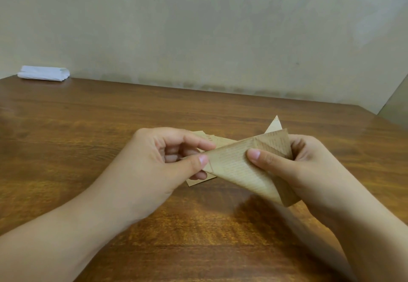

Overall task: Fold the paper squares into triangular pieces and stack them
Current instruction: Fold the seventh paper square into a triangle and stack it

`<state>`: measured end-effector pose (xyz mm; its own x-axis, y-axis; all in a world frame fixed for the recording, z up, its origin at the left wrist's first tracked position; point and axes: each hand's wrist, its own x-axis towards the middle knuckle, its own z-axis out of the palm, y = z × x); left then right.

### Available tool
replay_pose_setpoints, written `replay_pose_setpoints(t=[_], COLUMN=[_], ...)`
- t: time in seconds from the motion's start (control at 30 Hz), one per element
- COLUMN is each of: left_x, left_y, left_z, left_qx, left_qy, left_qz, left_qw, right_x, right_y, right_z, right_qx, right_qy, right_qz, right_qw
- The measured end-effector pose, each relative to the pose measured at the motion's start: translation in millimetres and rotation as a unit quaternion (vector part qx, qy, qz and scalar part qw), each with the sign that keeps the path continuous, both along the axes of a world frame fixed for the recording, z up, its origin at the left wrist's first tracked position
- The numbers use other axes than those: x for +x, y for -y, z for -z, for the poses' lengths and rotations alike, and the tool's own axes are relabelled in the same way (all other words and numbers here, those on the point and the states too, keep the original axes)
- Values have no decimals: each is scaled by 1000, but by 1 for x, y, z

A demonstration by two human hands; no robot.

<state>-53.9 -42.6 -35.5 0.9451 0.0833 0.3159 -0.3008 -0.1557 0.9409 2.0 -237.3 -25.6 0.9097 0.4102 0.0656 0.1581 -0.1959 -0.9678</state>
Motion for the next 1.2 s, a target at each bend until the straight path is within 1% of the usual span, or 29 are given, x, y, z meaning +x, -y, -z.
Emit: replay_pose_setpoints(t=[0.2, 0.4, 0.47, 0.53, 0.6, 0.67, 0.73, 0.8, 0.83, 1.0, 1.1, 1.2], left_x=[0, 1, 1, 1, 0, -2, -2, -1, -2, 0, 3, 5], left_y=[2, 2, 2, 1, -2, -6, -11, -13, -12, -11, -13, -15], left_z=[-1, 1, 2, 2, -1, -7, -10, -11, -10, 3, 5, 5], left_qx=[-13, -15, -17, -1, 43, 109, 228, 349, 384, 424, 425, 431], left_qy=[1, 5, -4, -34, -82, -138, -155, -148, -147, -155, -151, -150], left_qz=[-1, -4, -1, 11, 49, 104, 131, 141, 154, 248, 277, 285], left_qw=[1000, 1000, 1000, 999, 995, 979, 952, 914, 898, 857, 848, 843], right_x=[0, 2, 3, 4, 4, 6, 6, 7, 7, 8, 8, 8], right_y=[0, 2, 3, 5, 7, 9, 10, 8, 7, -3, -11, -16], right_z=[-1, 1, 1, 0, -1, -2, -2, 0, 0, -5, -11, -15], right_qx=[15, 7, -5, -30, -67, -122, -195, -268, -296, -411, -474, -526], right_qy=[-27, -31, -27, -25, -25, -16, 0, 26, 34, 32, 48, 65], right_qz=[-4, -4, -10, -22, -44, -79, -95, -98, -98, -95, -98, -101], right_qw=[1000, 999, 1000, 999, 996, 989, 976, 958, 949, 906, 874, 842])
